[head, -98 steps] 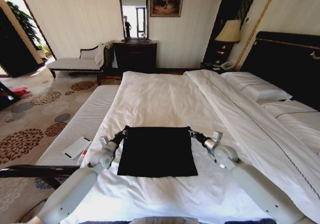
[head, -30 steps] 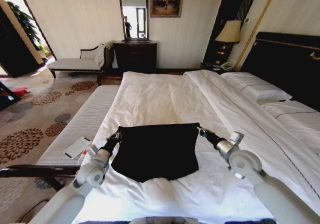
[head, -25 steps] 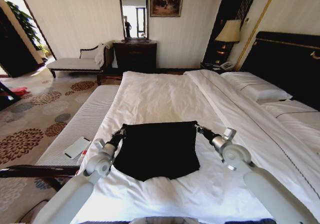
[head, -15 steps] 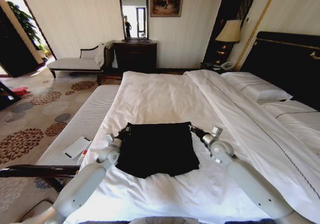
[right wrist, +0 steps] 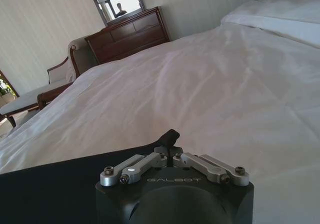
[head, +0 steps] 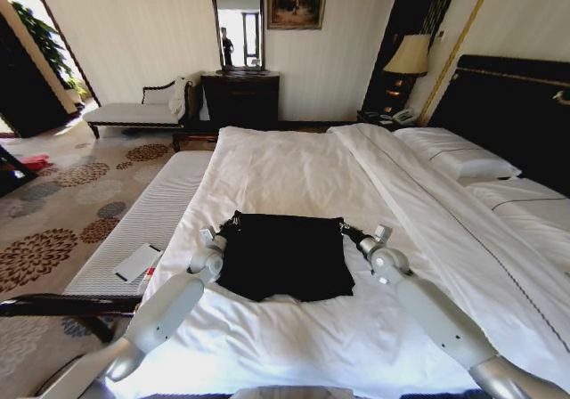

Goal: Fold the clothes on the bed.

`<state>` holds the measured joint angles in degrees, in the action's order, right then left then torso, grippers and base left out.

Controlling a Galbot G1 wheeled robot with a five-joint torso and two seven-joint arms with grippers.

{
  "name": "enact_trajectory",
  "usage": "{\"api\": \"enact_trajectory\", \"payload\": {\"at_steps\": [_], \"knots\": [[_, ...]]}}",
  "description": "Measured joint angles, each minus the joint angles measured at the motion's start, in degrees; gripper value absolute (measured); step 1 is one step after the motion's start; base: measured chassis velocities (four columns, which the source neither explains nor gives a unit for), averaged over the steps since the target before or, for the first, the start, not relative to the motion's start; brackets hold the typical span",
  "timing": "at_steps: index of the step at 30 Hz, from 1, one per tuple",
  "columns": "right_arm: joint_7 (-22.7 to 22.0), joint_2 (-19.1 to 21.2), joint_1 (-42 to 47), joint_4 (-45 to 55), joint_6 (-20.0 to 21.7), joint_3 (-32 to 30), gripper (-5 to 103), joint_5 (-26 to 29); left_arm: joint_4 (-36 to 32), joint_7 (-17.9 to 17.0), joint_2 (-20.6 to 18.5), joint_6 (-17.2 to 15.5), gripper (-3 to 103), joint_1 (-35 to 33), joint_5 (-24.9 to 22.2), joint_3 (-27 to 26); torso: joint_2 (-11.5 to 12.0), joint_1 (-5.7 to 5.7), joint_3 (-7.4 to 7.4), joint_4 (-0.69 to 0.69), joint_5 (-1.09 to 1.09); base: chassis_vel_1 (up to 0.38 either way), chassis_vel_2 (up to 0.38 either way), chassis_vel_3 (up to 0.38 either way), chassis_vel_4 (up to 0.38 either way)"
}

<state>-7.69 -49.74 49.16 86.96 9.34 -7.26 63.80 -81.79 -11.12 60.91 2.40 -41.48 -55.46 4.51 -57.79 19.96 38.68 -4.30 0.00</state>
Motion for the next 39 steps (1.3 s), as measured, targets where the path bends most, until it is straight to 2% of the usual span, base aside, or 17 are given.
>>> {"api": "enact_trajectory", "payload": {"at_steps": [11, 20, 26, 32, 39], "knots": [[1.98, -0.39, 8.75, 6.45, -6.12, -6.07, 0, -6.43, -6.58, -0.05, -1.88, 0.79, 3, -5.89, 1.06, -3.22, 0.00, 0.00, -0.01, -0.01, 0.00, 0.000, 0.000, 0.000, 0.000], [4.81, -0.91, 20.11, 11.81, -10.98, -12.28, 0, -14.82, -16.26, 0.10, -5.17, 1.84, 3, -19.24, 3.36, -9.45, -0.01, -0.01, -0.02, -0.01, -0.01, 0.000, 0.000, 0.000, 0.000], [5.09, -1.51, 25.77, 15.45, -12.34, -14.76, 0, -18.70, -21.67, -0.08, -5.70, 2.75, 3, -24.60, 5.15, -11.62, -0.01, -0.01, -0.01, -0.02, -0.01, 0.000, 0.000, 0.000, 0.000], [5.09, -2.07, 28.95, 18.20, -12.99, -16.41, 0, -20.66, -24.88, -0.47, -6.14, 3.16, 3, -26.47, 5.75, -12.33, -0.01, -0.01, -0.01, -0.02, -0.01, 0.000, 0.000, 0.000, 0.000], [5.30, -3.80, 31.39, 20.04, -16.35, -16.70, 0, -26.91, -28.22, -0.74, -6.89, 4.07, 3, -28.98, 6.36, -13.47, -0.01, -0.01, 0.00, -0.01, -0.01, 0.000, 0.000, 0.000, 0.000]]}}
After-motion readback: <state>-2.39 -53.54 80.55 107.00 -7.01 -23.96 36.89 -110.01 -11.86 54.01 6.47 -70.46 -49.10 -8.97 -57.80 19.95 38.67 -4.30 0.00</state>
